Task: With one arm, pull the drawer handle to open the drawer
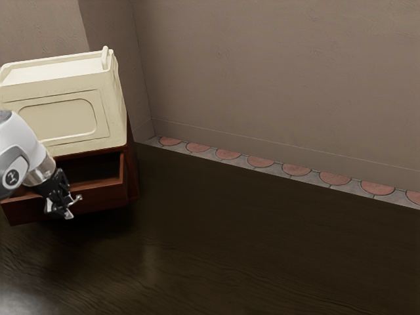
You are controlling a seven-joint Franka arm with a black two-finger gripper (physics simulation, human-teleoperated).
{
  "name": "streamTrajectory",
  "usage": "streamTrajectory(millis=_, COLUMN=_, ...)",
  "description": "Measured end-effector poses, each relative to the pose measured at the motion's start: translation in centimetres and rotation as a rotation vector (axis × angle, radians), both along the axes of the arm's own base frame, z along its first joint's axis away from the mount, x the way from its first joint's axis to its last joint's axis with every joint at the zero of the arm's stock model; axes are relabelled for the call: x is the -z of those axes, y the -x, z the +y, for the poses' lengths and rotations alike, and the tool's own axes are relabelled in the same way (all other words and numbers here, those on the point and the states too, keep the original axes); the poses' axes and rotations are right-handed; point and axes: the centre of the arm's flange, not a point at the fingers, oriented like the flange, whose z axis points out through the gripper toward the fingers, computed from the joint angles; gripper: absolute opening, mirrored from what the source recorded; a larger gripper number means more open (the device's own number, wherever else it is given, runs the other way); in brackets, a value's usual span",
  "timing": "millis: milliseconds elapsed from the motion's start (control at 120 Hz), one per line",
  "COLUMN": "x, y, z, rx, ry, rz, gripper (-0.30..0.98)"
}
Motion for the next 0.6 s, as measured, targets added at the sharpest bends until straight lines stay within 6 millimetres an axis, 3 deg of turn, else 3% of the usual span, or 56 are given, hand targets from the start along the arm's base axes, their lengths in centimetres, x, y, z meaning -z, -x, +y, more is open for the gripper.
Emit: streamTrajectory(millis=600, x=-0.7, y=1.9, z=0.8, rx=-0.013, ry=0.015, rz=-0.026, gripper=0.22)
